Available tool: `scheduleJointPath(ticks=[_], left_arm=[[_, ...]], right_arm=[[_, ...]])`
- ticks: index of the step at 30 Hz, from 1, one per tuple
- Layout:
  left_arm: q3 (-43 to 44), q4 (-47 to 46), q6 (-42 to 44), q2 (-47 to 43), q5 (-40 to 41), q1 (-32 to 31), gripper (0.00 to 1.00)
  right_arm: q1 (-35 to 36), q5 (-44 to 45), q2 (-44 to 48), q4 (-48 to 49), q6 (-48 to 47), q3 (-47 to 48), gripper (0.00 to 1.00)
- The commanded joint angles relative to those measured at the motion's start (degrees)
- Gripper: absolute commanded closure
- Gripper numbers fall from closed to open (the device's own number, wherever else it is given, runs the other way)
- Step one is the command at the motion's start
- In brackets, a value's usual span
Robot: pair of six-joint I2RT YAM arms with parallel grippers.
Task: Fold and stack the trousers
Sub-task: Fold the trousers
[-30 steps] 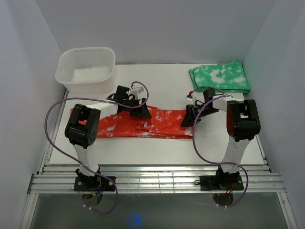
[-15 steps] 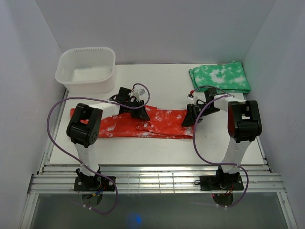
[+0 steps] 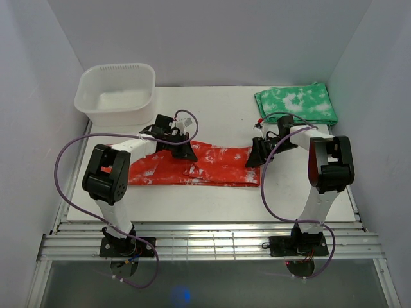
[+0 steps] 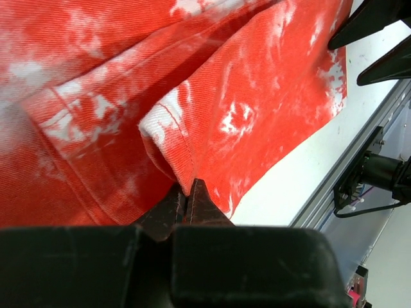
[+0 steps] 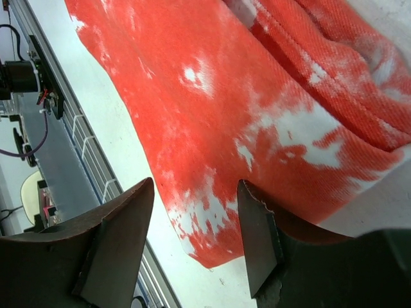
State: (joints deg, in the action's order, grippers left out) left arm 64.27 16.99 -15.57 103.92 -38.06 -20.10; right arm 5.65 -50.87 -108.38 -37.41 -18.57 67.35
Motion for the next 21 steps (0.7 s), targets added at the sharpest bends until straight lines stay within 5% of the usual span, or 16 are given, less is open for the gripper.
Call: scheduleJointPath(ticks=[1,14,19,21], left_arm=[[0.77,1.81,1.25,-2.14,0.79,1.81,1.0],[-0.2,2.51,4.06,4.18,9.66,2.96,0.96],[1.29,5.94,7.22,2.88,9.33,3.31,0.5],[1.3,6.03,9.76,-0.63,7.66,3.4,0.39]], right_arm=[[-0.11,1.3,-1.31,1.28,0.2,1.55,0.39],[-0.11,7.27,-6.67,4.1,0.2,0.85,0.37],[-0.2,5.44,-6.5,-0.36,-2.95,1.81,0.37],[-0.11,1.32,-5.01,-4.32,-6.29,3.04,0.3]])
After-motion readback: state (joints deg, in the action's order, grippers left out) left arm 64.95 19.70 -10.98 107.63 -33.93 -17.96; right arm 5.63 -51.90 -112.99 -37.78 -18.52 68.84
